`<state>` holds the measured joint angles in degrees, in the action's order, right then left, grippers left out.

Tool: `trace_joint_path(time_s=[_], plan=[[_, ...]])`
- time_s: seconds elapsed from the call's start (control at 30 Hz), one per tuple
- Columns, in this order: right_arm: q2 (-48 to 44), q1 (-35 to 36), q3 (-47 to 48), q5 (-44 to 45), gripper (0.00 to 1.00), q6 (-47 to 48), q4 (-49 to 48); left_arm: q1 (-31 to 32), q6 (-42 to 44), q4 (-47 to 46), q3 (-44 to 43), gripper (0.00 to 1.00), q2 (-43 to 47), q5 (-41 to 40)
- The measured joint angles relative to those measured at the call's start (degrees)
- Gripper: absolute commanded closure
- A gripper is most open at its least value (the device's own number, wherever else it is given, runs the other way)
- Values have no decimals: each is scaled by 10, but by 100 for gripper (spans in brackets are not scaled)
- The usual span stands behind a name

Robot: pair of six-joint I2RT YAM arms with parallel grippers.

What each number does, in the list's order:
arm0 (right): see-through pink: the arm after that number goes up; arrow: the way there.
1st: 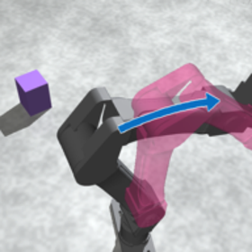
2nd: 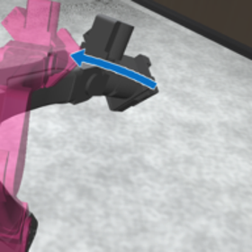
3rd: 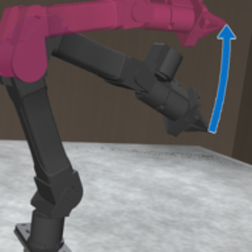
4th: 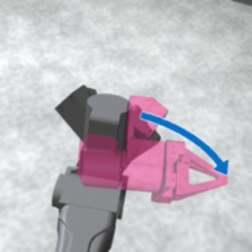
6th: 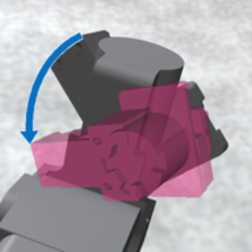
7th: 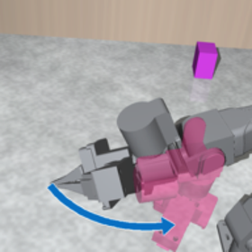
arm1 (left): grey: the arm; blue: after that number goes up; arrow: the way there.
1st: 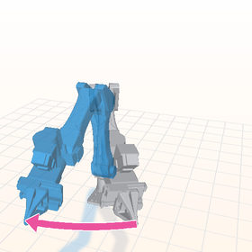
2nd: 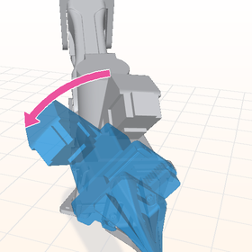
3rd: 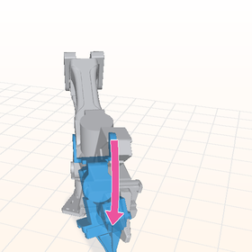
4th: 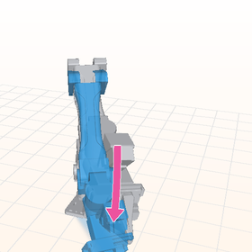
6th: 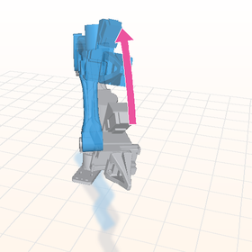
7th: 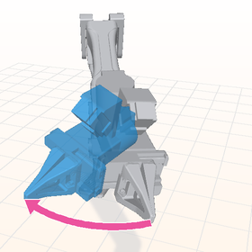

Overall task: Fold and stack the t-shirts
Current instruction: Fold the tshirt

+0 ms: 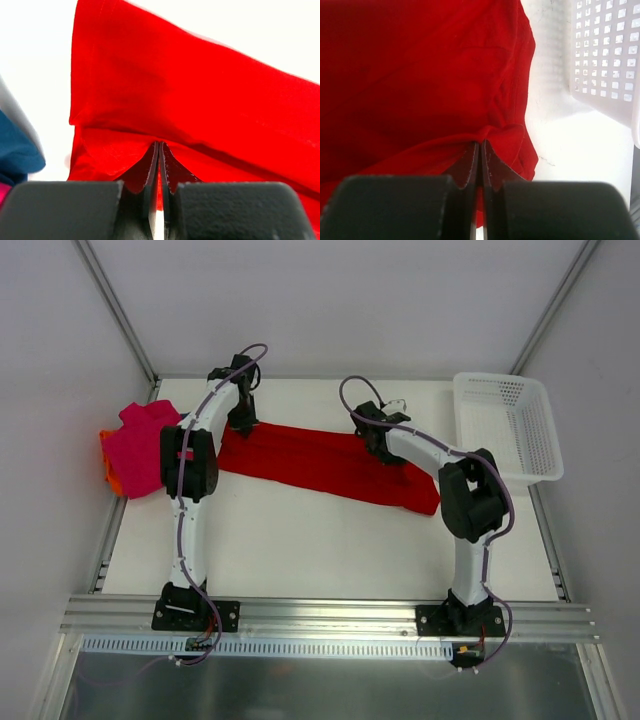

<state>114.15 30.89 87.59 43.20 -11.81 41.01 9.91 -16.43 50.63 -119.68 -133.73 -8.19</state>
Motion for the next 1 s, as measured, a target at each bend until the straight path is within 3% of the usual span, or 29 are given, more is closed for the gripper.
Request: trace_joint_path(time_s=[0.5, 0.9, 0.97, 1.0], plan=[[36, -32, 87, -8, 99, 40, 2, -10, 26, 20, -86, 98, -40, 18], [96, -54, 125, -28, 100, 55, 8, -15, 30, 22, -101, 98, -76, 22], [101, -55, 136, -30, 99, 57, 9, -17, 30, 22, -101, 93, -76, 22], [105, -56, 143, -32, 93, 58, 10, -17, 31, 22, -101, 87, -76, 22]])
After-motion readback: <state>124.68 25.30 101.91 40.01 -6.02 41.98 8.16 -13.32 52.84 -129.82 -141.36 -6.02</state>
